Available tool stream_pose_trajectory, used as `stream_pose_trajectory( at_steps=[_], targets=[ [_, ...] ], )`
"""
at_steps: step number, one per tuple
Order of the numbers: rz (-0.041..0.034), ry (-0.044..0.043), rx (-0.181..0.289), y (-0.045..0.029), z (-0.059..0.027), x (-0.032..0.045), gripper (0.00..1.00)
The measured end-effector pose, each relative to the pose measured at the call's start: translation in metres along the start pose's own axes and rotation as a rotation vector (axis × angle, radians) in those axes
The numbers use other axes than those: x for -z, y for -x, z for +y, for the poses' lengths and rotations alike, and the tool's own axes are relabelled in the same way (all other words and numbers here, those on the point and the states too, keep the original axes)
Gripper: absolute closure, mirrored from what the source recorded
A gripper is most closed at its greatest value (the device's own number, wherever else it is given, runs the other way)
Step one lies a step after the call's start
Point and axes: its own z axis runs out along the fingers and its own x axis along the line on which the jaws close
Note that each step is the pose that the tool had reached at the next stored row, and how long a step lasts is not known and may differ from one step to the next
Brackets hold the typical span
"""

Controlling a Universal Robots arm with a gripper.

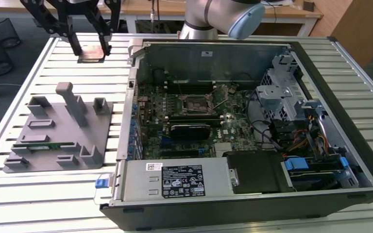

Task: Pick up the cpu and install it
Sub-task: 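Pick up the cpu and move it towards the insertion slot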

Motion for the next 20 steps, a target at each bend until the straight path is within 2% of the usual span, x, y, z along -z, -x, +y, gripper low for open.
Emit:
stream_pose_trajectory(
  at_steps=[20],
  targets=[
    [0.0,0.0,0.0,0.0109,-0.0002,-0.0002,0.47]
  ],
)
